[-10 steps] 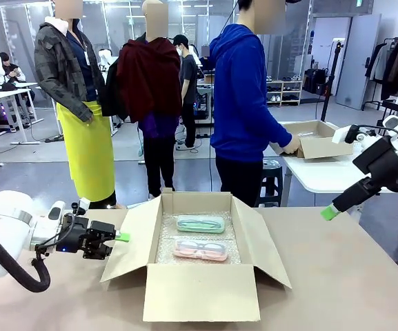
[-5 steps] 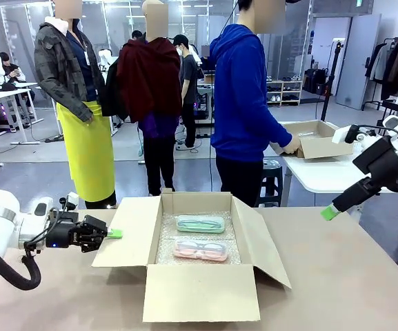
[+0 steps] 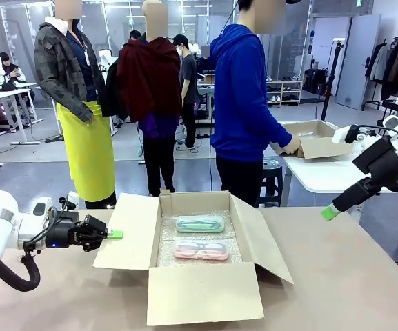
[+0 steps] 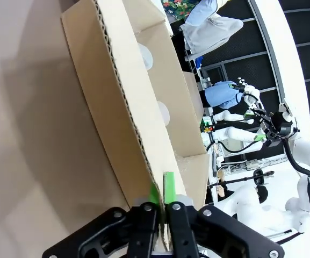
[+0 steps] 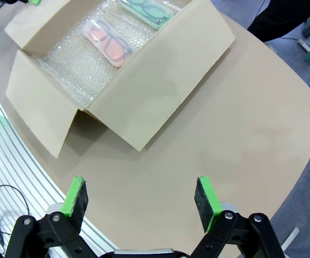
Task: Pack the glasses set securely to prepare it for shipping.
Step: Position the Package Box on the left side of the table.
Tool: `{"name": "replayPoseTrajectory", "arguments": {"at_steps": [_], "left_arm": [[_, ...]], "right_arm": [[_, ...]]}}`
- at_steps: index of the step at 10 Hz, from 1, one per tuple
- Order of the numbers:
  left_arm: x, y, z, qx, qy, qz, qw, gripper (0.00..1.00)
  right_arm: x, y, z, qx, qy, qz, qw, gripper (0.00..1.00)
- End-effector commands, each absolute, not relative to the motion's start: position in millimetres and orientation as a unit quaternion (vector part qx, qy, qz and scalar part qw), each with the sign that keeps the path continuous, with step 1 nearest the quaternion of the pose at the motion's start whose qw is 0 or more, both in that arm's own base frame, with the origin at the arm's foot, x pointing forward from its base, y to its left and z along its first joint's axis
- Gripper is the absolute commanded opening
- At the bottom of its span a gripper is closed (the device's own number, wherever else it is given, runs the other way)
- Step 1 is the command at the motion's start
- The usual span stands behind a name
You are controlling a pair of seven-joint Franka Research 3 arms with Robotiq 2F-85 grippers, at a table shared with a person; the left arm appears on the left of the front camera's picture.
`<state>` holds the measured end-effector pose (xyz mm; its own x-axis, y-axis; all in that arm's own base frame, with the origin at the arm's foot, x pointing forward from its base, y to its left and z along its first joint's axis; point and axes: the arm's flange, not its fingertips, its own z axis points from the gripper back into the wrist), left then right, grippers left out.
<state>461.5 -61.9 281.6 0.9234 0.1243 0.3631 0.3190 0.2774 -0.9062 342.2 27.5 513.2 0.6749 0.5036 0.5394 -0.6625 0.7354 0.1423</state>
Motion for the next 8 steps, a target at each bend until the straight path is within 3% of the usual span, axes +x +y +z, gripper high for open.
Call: {"name": "replayPoseTrajectory", "arguments": {"at_steps": [1, 4, 8], "left_arm": [[460.9, -61.7, 280.3, -0.597, -0.185, -0.062, 0.778, 0.01], [461.5, -61.9, 281.6, -0.598, -0.185, -0.063, 0.777, 0.03], [477.4, 21.1, 284.5, -0.593, -0.154, -0.128, 0.78, 0.03]], "right_arm": [[341.5, 28.2, 513.4, 0.158, -0.24, 0.319, 0.903, 1.0], [341.5, 28.2, 513.4, 0.158, -0.24, 0.319, 0.903, 1.0], [341.5, 28.2, 513.4, 0.158, -0.24, 0.319, 0.903, 1.0]]}}
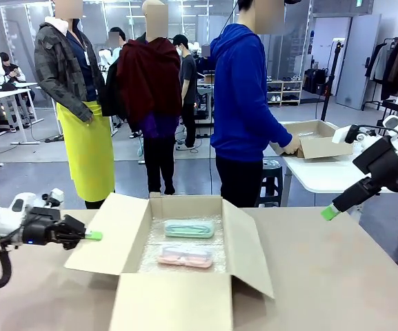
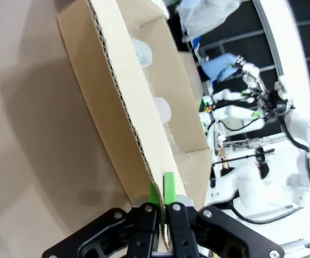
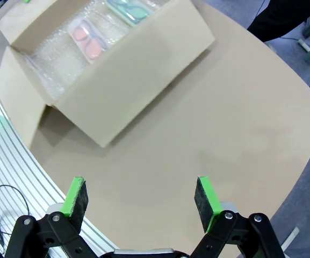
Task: Pack the glasses set securely to prepare it for shipping.
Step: Position the Package Box on the left side of the table.
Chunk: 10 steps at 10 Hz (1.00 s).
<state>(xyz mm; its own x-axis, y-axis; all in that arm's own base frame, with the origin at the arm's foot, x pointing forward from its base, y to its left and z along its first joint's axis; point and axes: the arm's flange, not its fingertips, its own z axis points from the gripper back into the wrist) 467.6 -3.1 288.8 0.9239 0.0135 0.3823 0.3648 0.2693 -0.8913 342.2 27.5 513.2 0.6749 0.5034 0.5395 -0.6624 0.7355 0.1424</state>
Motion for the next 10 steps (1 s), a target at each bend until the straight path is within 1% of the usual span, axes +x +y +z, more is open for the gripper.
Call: {"name": "replayPoseTrajectory", "arguments": {"at_steps": [1, 2, 4, 7, 9, 10], "left_arm": [[481.6, 48.1, 285.8, -0.586, -0.149, -0.136, 0.785, 0.03], [485.1, 79.7, 290.1, -0.583, -0.163, -0.133, 0.785, 0.03], [488.9, 146.1, 297.4, -0.574, -0.171, -0.128, 0.791, 0.03], [490.2, 247.4, 304.9, -0.571, -0.165, -0.118, 0.796, 0.03], [486.6, 297.3, 302.3, -0.564, -0.17, -0.099, 0.802, 0.03], [481.3, 320.8, 304.3, -0.563, -0.16, -0.099, 0.805, 0.03]], "right_arm": [[341.5, 28.2, 513.4, 0.158, -0.24, 0.319, 0.903, 1.0], [341.5, 28.2, 513.4, 0.158, -0.24, 0.319, 0.903, 1.0], [341.5, 28.2, 513.4, 0.158, -0.24, 0.319, 0.903, 1.0], [341.5, 28.2, 513.4, 0.158, -0.24, 0.319, 0.903, 1.0], [341.5, 28.2, 513.4, 0.158, -0.24, 0.319, 0.903, 1.0], [341.5, 28.2, 513.4, 0.158, -0.24, 0.319, 0.903, 1.0]]}}
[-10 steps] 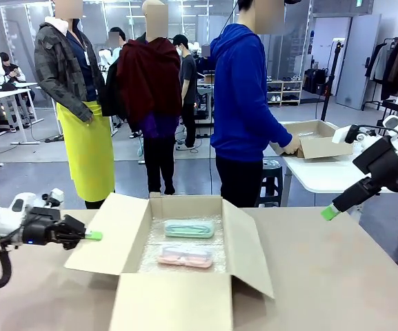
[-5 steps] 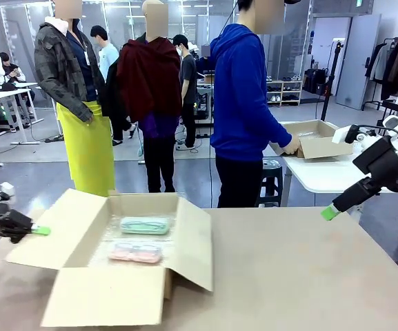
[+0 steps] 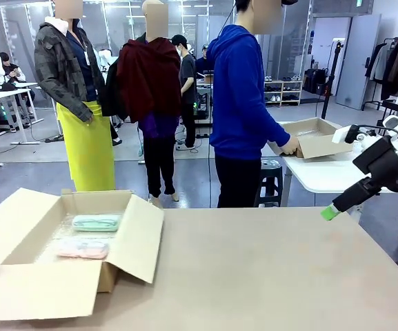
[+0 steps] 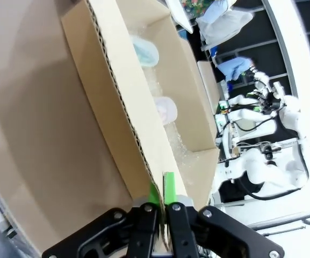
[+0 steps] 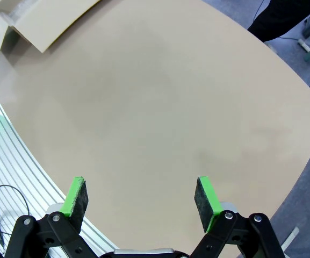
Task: Pack the glasses set securely to prepare it for shipping.
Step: Position the Package Box on the left side of the table.
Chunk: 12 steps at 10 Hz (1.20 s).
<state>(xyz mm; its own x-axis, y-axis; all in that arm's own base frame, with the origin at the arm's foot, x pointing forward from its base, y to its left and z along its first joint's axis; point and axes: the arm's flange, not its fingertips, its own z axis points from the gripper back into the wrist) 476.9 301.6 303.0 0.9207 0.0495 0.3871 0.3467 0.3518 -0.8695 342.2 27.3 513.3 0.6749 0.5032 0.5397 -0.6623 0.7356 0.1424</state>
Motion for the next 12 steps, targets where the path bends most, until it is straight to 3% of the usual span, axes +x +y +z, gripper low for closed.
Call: {"name": "replayPoseTrajectory", "arguments": {"at_steps": [1, 10, 11, 12], "left_arm": [[478.4, 337.6, 304.6, -0.552, -0.158, -0.097, 0.813, 0.03], [475.6, 340.7, 303.4, -0.555, -0.168, -0.089, 0.81, 0.03], [476.2, 343.5, 307.3, -0.529, -0.192, -0.085, 0.823, 0.35], [475.2, 346.7, 307.3, -0.505, -0.202, -0.085, 0.835, 0.41]], "right_arm": [[341.5, 28.2, 513.4, 0.158, -0.24, 0.319, 0.903, 1.0], [341.5, 28.2, 513.4, 0.158, -0.24, 0.319, 0.903, 1.0], [341.5, 28.2, 513.4, 0.158, -0.24, 0.319, 0.903, 1.0], [341.5, 28.2, 513.4, 0.158, -0.24, 0.319, 0.903, 1.0]]}}
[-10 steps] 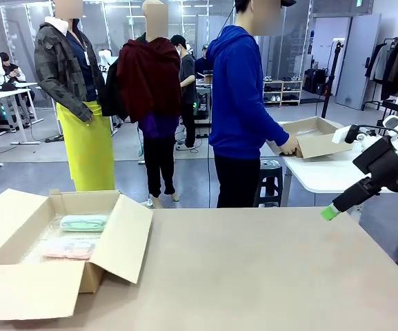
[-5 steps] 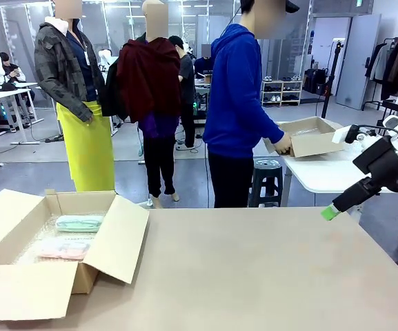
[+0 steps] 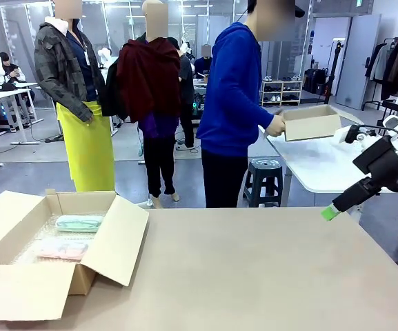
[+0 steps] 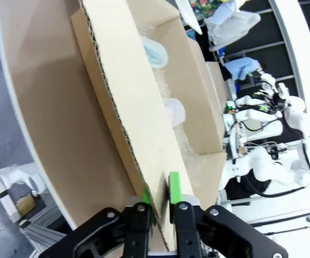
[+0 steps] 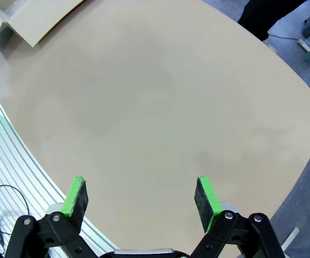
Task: Pack the glasses set securely to prepare it for shipping.
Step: Position the Package Box on the left side of the table.
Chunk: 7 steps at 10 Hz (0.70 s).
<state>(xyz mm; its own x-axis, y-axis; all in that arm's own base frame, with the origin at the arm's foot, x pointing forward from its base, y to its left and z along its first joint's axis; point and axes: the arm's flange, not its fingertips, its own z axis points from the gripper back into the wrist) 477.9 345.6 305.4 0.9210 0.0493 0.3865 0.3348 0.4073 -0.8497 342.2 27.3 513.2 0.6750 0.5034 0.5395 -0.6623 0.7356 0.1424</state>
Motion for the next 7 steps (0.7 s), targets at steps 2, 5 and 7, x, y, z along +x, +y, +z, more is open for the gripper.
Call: {"name": "replayPoseTrajectory", "arguments": {"at_steps": [2, 5, 7], "left_arm": [[467.5, 346.7, 301.7, -0.48, -0.203, -0.077, 0.85, 0.78], [455.4, 353.8, 295.8, -0.476, -0.207, -0.068, 0.852, 1.0], [448.9, 362.2, 296.3, -0.468, -0.213, -0.059, 0.856, 0.95]], "right_arm": [[341.5, 28.2, 513.4, 0.158, -0.24, 0.319, 0.903, 1.0], [341.5, 28.2, 513.4, 0.158, -0.24, 0.319, 0.903, 1.0], [341.5, 28.2, 513.4, 0.158, -0.24, 0.319, 0.903, 1.0]]}}
